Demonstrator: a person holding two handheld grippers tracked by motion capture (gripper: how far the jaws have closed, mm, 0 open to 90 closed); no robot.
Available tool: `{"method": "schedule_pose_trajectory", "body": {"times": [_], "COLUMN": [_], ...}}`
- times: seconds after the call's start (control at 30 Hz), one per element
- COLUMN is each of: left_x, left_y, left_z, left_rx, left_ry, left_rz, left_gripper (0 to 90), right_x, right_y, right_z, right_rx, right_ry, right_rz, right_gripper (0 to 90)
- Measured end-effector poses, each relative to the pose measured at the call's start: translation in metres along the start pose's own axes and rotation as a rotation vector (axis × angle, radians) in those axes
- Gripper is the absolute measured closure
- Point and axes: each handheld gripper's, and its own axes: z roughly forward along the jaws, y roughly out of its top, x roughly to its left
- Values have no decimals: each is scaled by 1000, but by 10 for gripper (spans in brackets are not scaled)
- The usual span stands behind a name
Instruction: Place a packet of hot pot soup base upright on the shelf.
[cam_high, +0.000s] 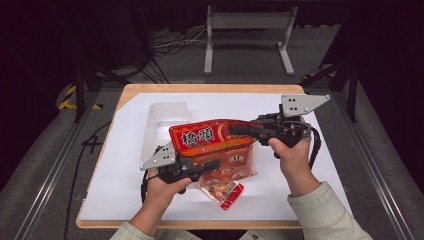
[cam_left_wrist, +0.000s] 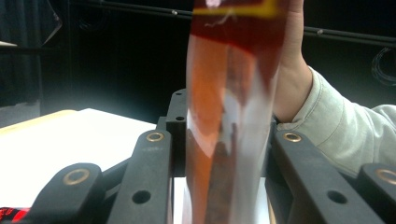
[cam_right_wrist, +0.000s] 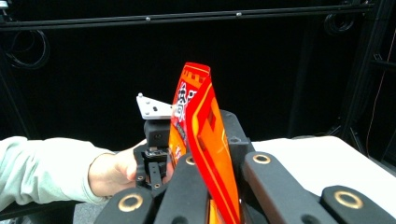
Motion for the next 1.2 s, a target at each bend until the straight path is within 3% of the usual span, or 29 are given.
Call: {"method": "schedule_pose_trajectory", "body": {"times": [0.5,0.87,1.07,1.2], "left_x": [-2,-9,-5,-4], "left_y": [3,10,14,18], "left_z": [-1,-2,-6,-8], "left_rx": [37,67,62,64], "left_ry": [21,75,79,92], "left_rz": [-5,-3,2,16], "left_gripper": [707,709,710,711], "right_x": [-3,0,2,3], "right_y": [-4,-4,-2,-3], "right_z": [-1,-2,-6,-11], "right_rx": [2,17,9,0], "right_ry": [-2,-65,-119,-188], "right_rz": [12,-11,-27,-42], "right_gripper": [900,881,778,659]}}
